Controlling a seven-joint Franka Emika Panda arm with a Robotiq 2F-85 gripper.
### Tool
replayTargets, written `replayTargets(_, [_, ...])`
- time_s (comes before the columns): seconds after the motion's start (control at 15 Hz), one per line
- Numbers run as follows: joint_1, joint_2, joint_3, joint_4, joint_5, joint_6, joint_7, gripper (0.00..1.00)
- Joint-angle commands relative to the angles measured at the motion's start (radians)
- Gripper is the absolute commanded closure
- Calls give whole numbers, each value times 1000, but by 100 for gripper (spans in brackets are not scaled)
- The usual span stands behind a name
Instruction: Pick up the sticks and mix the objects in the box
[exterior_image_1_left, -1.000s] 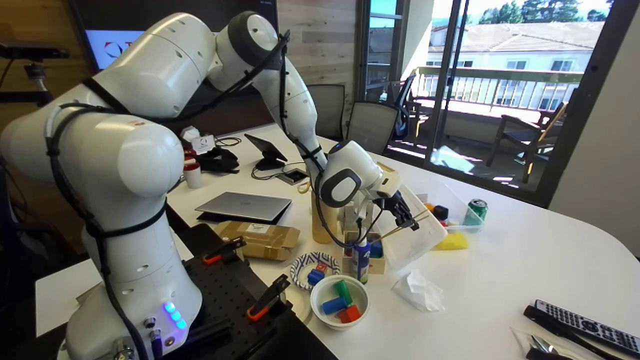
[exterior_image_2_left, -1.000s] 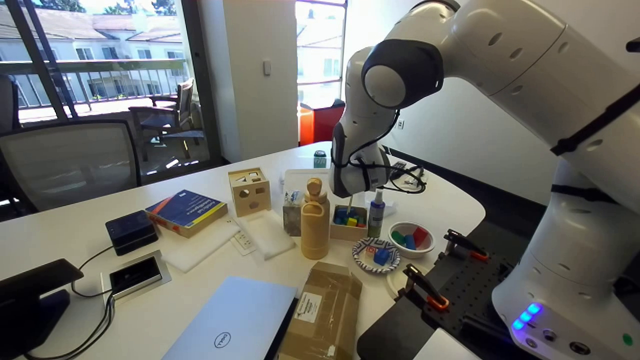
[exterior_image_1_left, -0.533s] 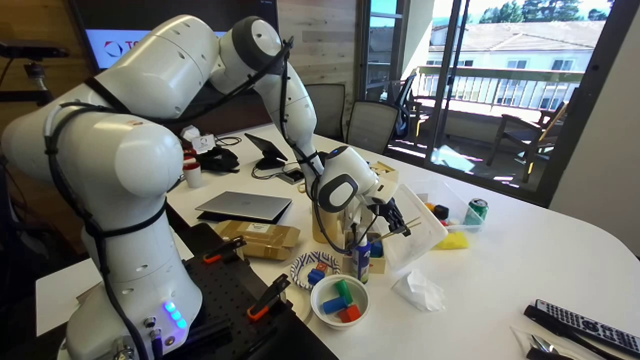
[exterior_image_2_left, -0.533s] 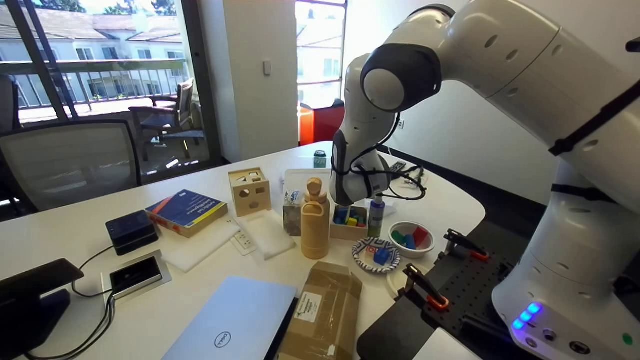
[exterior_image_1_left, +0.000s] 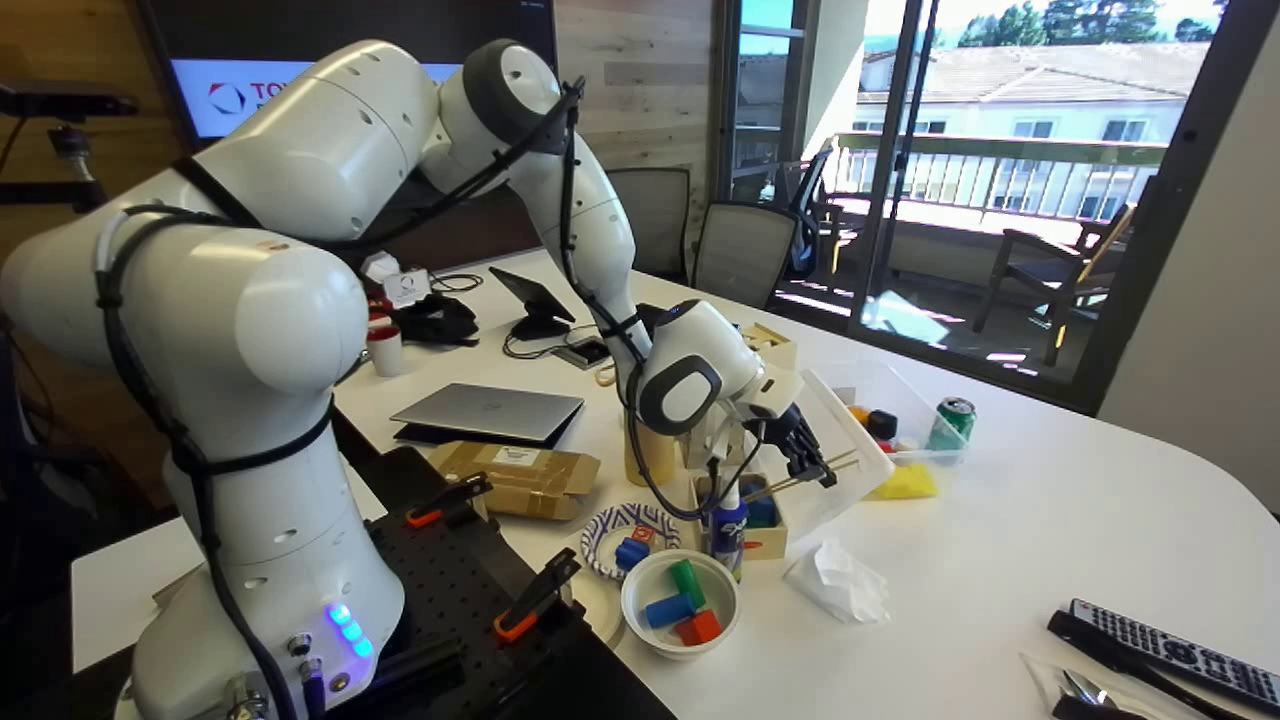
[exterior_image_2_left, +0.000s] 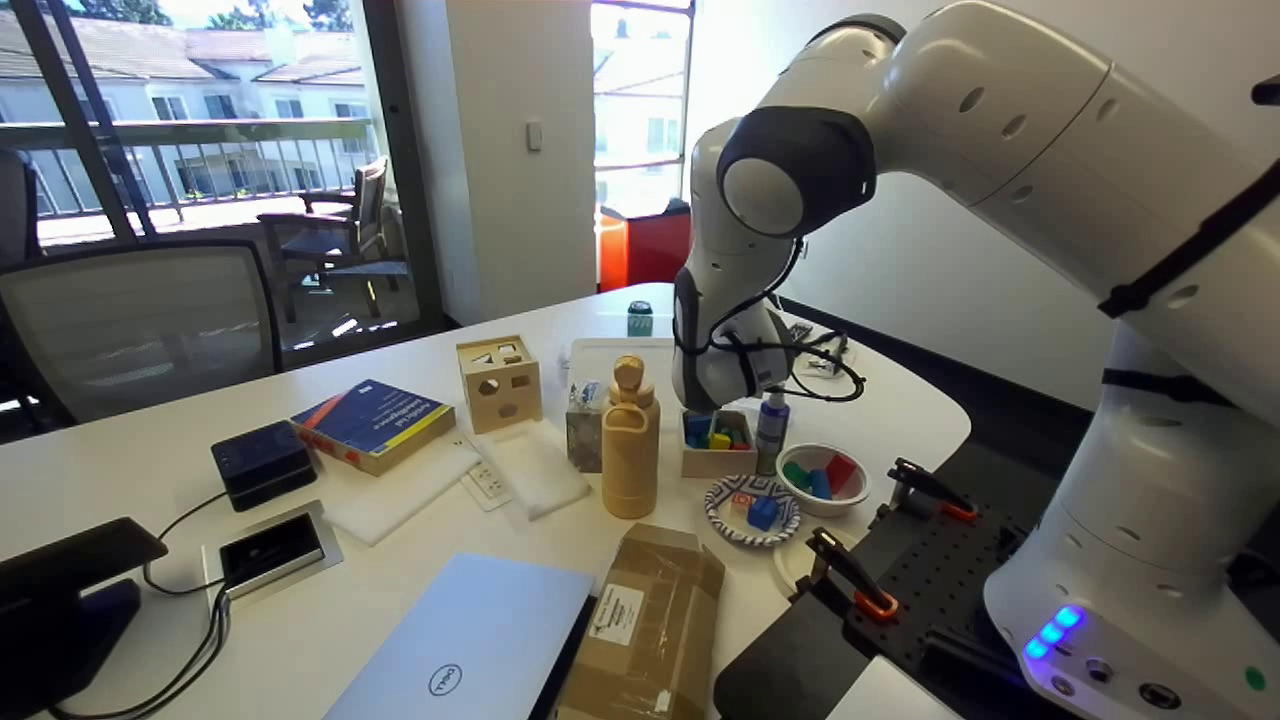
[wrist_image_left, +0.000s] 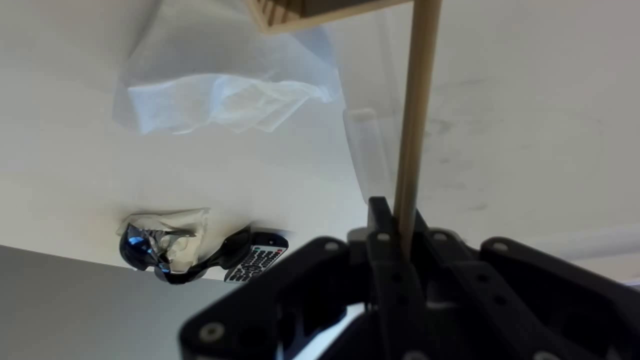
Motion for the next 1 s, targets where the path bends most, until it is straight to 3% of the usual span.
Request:
replayTargets(0.0, [37, 50, -27, 42, 1, 0, 82, 98])
replayTargets(0.47, [7, 43, 16, 43, -82, 0, 80, 98])
replayTargets(0.67, [32, 54, -10, 12, -63, 0, 80, 98])
replayTargets(0.73, [41, 61, -6, 18, 28, 0, 8, 98])
replayTargets(0.8, [70, 79, -43, 4, -7, 0, 82, 98])
replayTargets(0.93, [101, 108, -75, 9, 40, 0, 89, 98])
